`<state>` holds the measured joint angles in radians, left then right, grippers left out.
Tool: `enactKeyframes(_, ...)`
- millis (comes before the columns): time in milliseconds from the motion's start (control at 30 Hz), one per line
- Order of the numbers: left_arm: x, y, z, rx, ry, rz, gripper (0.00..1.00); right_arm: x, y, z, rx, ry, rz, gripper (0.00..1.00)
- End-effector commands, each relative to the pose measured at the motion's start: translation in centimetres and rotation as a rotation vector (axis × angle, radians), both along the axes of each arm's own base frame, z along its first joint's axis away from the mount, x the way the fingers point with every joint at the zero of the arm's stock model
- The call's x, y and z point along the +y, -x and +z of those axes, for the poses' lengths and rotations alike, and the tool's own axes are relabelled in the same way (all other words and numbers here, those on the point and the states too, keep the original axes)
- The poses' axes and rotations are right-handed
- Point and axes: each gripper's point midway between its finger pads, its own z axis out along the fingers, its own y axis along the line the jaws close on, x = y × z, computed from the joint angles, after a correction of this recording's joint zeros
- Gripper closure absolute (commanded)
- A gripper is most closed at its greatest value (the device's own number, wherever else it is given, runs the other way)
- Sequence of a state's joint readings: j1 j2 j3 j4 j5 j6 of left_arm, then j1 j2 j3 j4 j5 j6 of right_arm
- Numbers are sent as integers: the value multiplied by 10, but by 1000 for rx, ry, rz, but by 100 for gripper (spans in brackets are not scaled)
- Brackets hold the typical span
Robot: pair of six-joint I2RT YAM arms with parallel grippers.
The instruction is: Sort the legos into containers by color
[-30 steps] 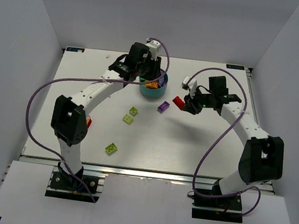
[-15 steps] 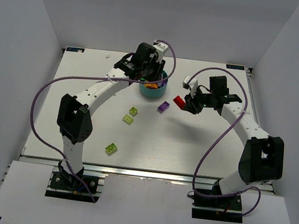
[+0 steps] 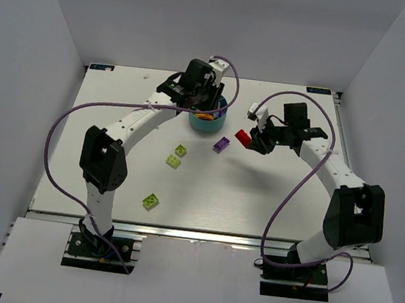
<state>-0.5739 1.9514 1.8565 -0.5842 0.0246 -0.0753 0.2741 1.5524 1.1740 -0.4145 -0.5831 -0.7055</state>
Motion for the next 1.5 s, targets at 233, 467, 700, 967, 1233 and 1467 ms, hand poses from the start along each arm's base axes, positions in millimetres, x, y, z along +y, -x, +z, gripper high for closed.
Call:
enactKeyframes(233, -2, 0, 27, -50, 16, -6, 100, 0, -5, 10, -38, -20, -11, 100)
enactKeyframes(467, -3, -1, 28, -56, 18, -5, 100, -1, -6, 10, -38, -19, -14, 100)
enactKeyframes(700, -2, -11, 32, -67, 39, 60, 100, -1, -9, 11, -41, -23, -33, 100)
enactKeyframes(967, -5, -39, 37, -147, 58, 130, 100, -4, -13, 16, -30, -56, -87, 100)
enactKeyframes(1233, -24, -65, 29, -183, 68, 100, 100, -9, -14, 13, -17, -64, -107, 100)
enactKeyframes(1467, -30, -76, 11, -193, 60, 99, 100, -12, -14, 10, -10, -66, -114, 100)
